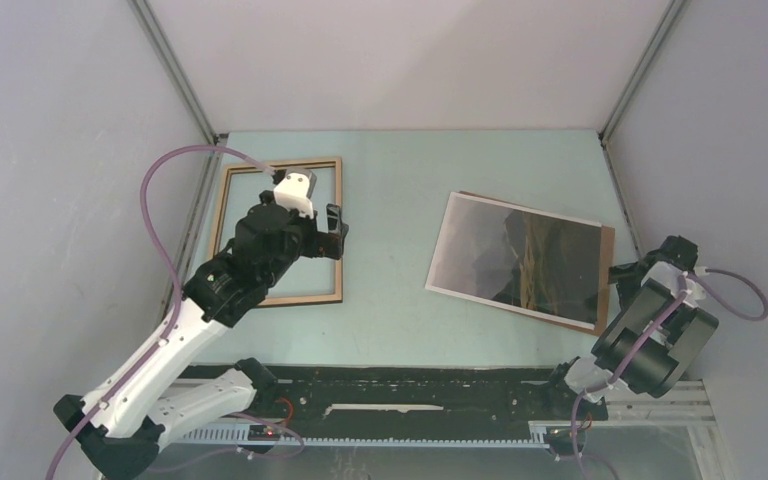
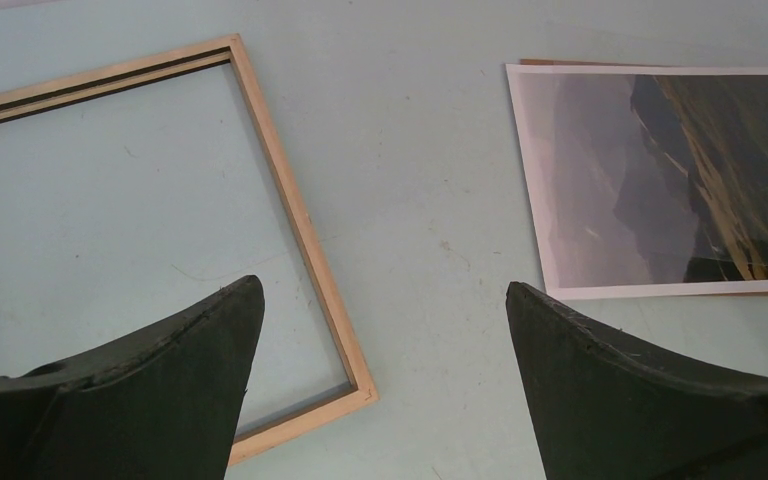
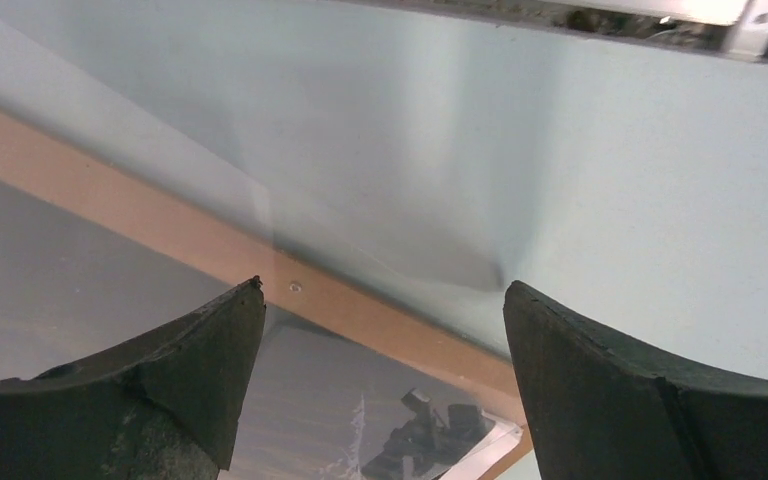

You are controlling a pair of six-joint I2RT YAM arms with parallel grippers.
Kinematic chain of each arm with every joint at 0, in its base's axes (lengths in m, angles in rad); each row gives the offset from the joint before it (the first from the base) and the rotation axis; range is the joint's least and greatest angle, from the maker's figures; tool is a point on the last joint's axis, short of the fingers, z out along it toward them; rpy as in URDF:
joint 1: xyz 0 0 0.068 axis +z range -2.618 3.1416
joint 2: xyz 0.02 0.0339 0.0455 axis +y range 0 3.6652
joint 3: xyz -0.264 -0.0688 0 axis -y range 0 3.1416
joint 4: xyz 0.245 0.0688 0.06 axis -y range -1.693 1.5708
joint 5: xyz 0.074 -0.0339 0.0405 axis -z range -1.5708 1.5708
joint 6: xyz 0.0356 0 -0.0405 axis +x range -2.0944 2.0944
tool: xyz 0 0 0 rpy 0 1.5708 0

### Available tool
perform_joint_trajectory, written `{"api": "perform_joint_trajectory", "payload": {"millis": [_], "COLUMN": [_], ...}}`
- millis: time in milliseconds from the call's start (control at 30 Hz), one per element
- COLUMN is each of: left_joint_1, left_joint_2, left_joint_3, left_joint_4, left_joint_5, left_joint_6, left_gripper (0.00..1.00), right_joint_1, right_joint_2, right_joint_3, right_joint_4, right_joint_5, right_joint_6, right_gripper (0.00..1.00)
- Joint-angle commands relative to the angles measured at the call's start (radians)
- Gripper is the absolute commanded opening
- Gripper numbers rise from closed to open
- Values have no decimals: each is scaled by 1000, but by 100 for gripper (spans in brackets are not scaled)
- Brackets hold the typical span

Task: Put the photo into the frame

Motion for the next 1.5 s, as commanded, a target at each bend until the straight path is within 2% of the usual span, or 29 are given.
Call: {"api": "perform_joint_trajectory", "payload": {"millis": [0,233,433,600,700,800,933,1033,1267,1467], "left_joint_1": [4,4,5,3,-7,-48,-81,-91,-106,-109], "left_joint_2": [10,45,77,138,185,309,583,725,976,1097], "left_joint_3": [-31,-26,-12,20,-71,-104,33,103,237,343], "left_joint_4": [32,21,6,-10,150,358,406,503,690,737], "left_joint_5": [-16,-32,-21,70,200,252,256,292,345,352], "left_joint_6": [-12,-12,-44,-269,-431,-470,-470,-506,-600,-633], "left_gripper": [100,100,100,100,100,100,100,100,100,100], "right_joint_1": [-8,58,226,293,294,284,226,180,123,96], "right_joint_2": [27,-110,-158,-199,-199,-174,-139,-140,-115,-40], "right_joint_3": [-32,-175,-197,-241,-255,-260,-279,-294,-307,-284], "right_joint_4": [44,148,160,212,242,282,328,348,414,467], "right_joint_5": [-149,-334,-449,-502,-534,-572,-661,-669,-675,-717], "right_joint_6": [5,-7,-56,-58,-77,-98,-97,-96,-86,-43], "right_gripper": [95,89,85,80,80,81,81,81,81,74]}}
